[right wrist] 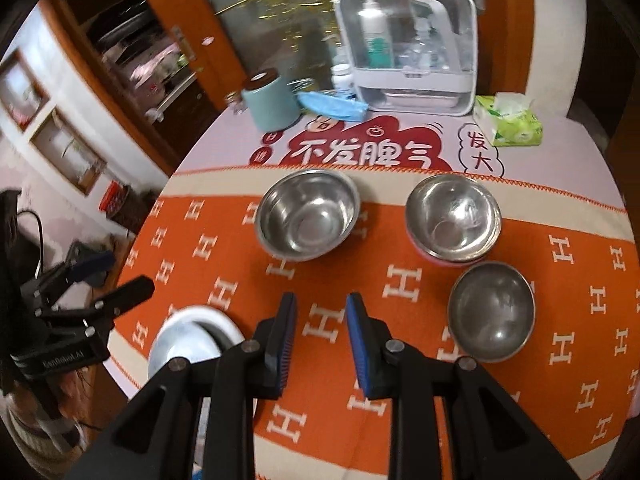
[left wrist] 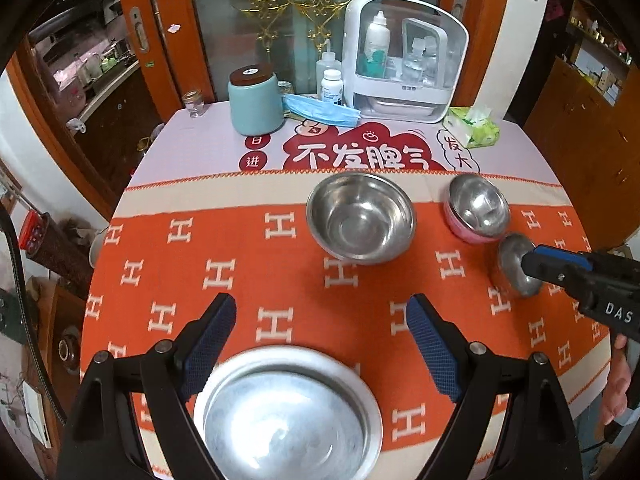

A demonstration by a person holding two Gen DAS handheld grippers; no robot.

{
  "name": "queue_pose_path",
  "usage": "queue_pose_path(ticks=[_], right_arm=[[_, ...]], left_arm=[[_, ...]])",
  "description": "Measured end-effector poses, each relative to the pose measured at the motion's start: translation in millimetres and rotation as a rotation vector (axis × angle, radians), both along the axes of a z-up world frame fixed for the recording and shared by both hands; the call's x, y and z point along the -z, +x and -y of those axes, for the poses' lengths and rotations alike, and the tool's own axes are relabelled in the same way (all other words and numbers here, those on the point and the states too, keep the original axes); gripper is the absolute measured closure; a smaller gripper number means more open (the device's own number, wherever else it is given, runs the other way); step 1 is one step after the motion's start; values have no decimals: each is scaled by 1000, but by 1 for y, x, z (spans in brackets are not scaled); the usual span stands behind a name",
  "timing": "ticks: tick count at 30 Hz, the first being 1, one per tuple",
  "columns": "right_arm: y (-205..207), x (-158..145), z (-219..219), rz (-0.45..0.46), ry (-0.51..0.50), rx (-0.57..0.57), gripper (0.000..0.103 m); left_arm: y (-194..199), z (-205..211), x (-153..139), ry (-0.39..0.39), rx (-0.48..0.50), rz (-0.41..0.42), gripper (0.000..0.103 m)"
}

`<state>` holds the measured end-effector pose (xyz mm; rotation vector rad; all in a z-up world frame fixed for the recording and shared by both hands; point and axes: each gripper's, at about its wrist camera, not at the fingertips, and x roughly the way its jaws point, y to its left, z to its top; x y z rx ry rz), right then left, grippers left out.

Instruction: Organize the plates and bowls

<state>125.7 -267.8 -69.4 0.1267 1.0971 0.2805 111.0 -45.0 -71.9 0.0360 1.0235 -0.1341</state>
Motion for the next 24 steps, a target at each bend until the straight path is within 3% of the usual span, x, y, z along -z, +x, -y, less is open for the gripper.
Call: queue_pose_path(ticks=[6,13,18,22,24], right_arm=[[37,19,12,-58,74,63,77],[82,62,10,-155,119,106,77],[119,98,2,-220,148,137,78],[144,124,-4,-272,135,153,78],[153,135,-6,-298,121,154,85]], left_arm=[[58,5,23,-2,-6,-12,17],[133,-11,80,-129,-56,-149,19],[169,-13,116,-141,-49,-221,21],[192,-12,143,-167,-38,-301,37],[198,-11,151,-177,-22,-321,39]])
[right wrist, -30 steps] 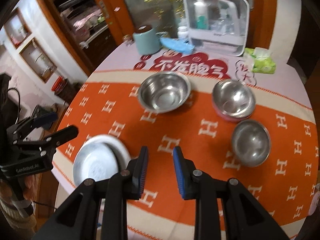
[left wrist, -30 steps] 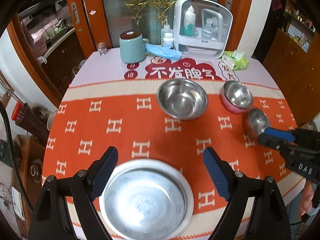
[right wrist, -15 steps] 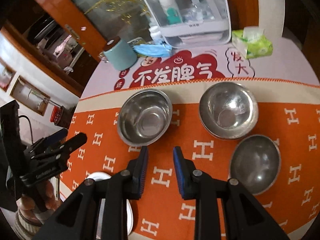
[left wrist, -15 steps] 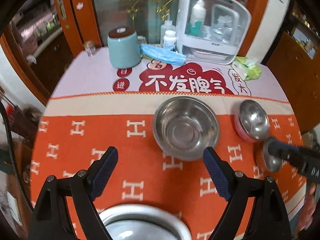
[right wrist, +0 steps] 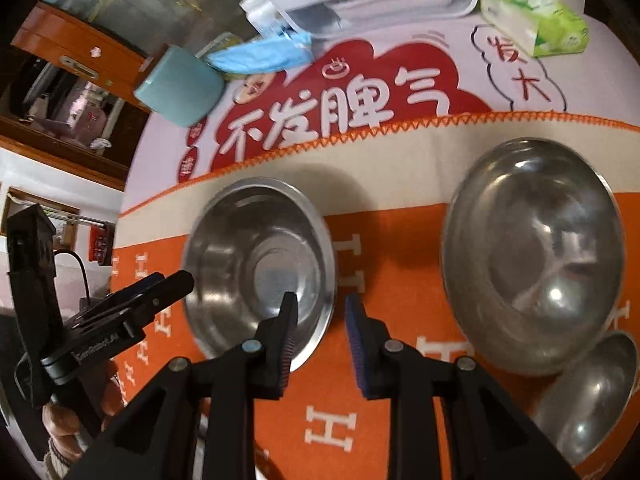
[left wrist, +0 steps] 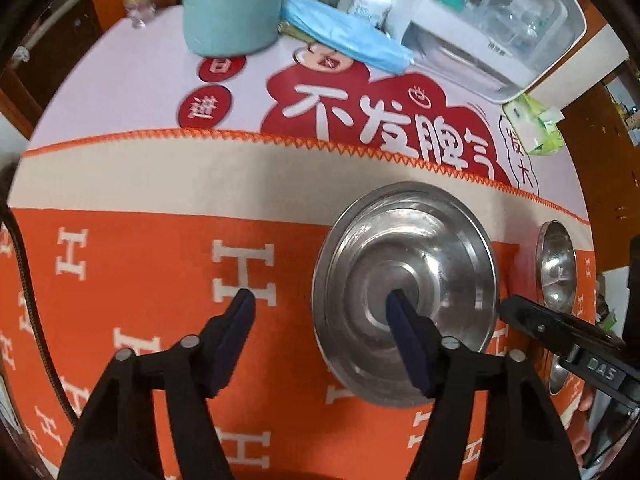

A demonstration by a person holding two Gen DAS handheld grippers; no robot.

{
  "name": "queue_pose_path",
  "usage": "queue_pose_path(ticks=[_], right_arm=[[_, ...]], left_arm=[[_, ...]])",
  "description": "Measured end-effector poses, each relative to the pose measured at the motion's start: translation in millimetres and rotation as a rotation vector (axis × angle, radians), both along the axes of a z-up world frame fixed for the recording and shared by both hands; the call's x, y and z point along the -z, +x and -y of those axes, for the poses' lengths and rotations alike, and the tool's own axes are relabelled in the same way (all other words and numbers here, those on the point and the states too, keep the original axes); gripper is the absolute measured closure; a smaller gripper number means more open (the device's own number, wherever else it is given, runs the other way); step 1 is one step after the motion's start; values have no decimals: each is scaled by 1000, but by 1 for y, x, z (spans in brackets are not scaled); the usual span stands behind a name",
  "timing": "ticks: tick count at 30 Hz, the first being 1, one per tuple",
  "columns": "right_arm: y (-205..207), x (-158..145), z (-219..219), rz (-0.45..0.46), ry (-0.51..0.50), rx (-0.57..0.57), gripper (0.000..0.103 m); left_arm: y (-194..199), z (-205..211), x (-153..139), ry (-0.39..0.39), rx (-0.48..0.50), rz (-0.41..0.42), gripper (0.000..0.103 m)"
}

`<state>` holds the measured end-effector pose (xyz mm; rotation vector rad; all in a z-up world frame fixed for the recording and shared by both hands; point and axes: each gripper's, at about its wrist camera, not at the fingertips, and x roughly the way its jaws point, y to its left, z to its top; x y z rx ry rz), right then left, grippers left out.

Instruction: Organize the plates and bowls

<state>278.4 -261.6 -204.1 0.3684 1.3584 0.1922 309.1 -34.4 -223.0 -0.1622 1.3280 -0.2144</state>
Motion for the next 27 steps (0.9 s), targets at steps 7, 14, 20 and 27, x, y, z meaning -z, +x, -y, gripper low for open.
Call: queue_pose_path(ticks=[7,14,20,27], right_arm=[[12,20,-7,-48,-16,-23,94],[11,17,-8,-39,-46,-41,94],[-5,5,6,-17,-16,-25,95],[-39,-42,27,35,-20,-2,96]], left_arm=[[14,6,18,-32,77,-57,79],[14,17,24,23,140,-46,94],[-1,25,9,20,140,-47,94],[-45,45,-50,22,169,11,94]])
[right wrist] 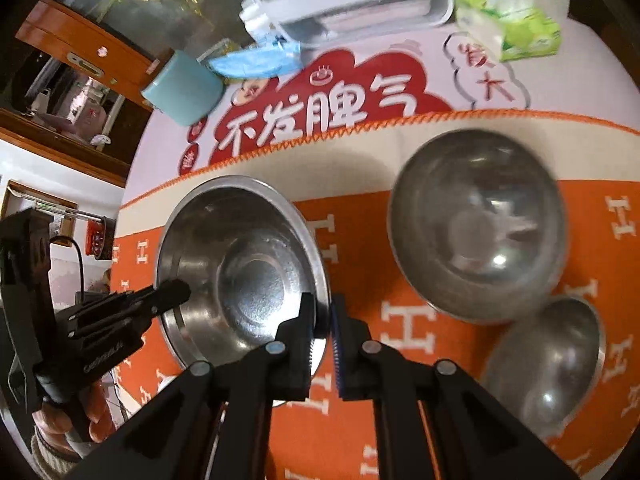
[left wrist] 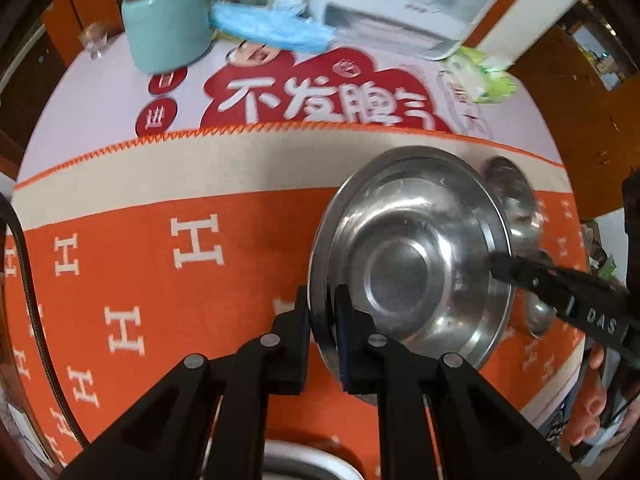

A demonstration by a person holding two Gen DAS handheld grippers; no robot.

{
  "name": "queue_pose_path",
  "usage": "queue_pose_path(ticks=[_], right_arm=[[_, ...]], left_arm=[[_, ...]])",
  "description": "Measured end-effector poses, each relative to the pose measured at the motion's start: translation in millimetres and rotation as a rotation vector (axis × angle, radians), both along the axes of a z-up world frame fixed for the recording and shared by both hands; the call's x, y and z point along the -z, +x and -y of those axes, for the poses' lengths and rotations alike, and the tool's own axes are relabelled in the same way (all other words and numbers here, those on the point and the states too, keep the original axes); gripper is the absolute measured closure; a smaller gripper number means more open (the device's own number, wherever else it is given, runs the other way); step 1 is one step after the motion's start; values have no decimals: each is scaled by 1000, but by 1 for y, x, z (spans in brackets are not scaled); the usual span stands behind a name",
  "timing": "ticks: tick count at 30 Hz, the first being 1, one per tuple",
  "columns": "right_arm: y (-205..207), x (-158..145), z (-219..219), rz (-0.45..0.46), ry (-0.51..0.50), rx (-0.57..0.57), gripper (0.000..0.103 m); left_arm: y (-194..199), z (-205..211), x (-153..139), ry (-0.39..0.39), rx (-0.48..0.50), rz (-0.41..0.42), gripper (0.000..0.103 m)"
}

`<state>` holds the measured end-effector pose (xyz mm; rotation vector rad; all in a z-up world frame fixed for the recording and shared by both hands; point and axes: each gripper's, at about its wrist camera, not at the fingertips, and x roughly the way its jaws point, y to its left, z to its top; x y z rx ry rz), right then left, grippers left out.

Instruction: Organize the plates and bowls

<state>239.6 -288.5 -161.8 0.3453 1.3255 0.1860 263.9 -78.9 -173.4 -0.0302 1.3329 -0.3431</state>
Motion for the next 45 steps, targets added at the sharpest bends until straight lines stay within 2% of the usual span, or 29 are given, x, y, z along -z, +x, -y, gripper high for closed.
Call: queue_pose_path(ticks=[4,7,12,17,21,28,31,39,41,43,45], right_arm=[[-29,-35,11,53,7,-10,96],[-54,-53,17,81,3,-25,95],[-108,-66,32,99,-13,-41,95],[-163,-51,48,58,-46,-53,95],[-197,-21,56,-2,-66,-51,95],[-230,29,61,-89,-102,-25,95],[-236,39,62,-106,-108,-13,95],[-238,43,61,-109,-129,-25,95],[-237,44,60,-113,-134,-27,94],[-236,45,59,-112,-145,-28,94],[-237,46,58,-110,-142,-19,94]], left_arm=[[-31,10,-37,2,22,32,94],[-58,15,-55,-7,34,48,94],[-115,31,-58,-38,51,45,93],[-173,52,-27,-49,69,-1,92],[-207,65,11,-45,81,-71,91],[-237,73,59,-35,50,-152,91],[-244,74,66,-21,43,-148,91],[-244,77,73,-5,41,-145,91],[-244,79,72,11,42,-134,83],[-243,81,71,24,36,-124,62],[-243,81,68,25,25,-104,54]])
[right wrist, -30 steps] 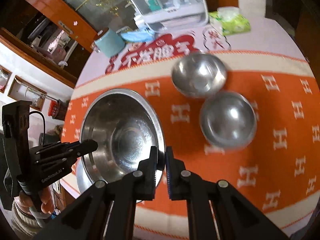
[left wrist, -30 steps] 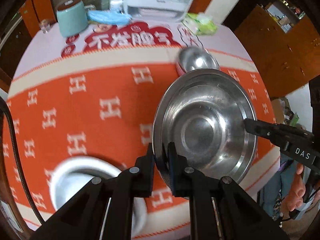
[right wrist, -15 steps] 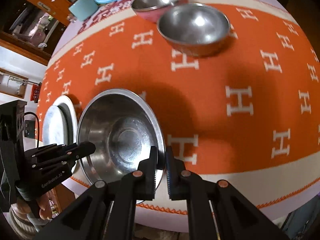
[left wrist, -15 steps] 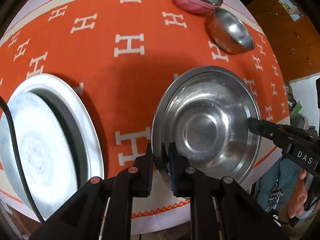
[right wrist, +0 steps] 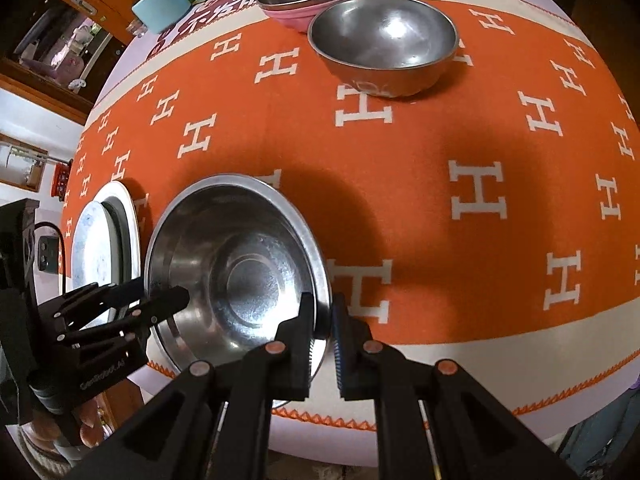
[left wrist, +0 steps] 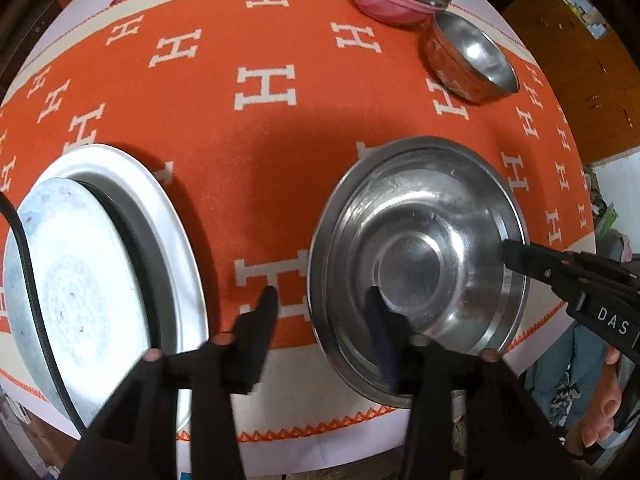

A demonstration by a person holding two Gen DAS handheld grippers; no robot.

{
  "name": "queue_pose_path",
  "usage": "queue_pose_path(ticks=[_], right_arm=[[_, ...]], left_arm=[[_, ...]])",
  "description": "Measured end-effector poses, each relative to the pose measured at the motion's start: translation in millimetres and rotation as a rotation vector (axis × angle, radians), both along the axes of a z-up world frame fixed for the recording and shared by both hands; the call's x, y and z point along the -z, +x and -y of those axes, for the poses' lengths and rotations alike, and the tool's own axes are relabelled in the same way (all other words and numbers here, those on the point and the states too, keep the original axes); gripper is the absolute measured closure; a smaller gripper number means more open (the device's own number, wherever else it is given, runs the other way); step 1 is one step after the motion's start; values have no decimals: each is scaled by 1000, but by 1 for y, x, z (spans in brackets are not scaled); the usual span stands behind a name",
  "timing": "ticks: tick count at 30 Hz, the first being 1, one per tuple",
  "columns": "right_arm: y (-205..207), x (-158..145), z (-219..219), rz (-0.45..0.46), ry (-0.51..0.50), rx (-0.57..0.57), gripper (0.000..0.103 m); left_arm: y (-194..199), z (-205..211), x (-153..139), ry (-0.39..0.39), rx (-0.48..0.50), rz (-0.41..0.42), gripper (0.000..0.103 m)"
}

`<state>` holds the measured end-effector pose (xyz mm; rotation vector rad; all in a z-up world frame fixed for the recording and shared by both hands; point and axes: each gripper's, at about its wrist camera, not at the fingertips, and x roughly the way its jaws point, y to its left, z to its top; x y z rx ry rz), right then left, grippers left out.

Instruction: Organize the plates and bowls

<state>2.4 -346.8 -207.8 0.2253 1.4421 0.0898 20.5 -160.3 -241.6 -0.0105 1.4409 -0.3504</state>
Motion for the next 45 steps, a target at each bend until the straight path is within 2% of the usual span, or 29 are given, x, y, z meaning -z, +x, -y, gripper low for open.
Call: queue_pose_path(ticks=[2,4,7,9,17,30,45], right_arm=[[-1,-1,2,7,-1,5,94],[-2,-2,3,13,4,9,93],[-5,-5,5,20,20,8,85],[-8,-7,6,28,26,7,81],[-16,-17,2,60,8,-20,81],[-21,-45,2,138,-10,-28,81],[-10,-70,-11,195,11,-58,81]], left_arm=[[0,0,-3,4,-5,15,49],[0,-1,-7,14,-10,29,40],[0,-4,-12,17,-19,41,33],[-1,-4,-16,15,-19,44,33],[-9,-7,-29,20,-7,76,32],[-6,-17,-65,-28,-44,148,30],[6,-2,-87,-30,20,206,30]])
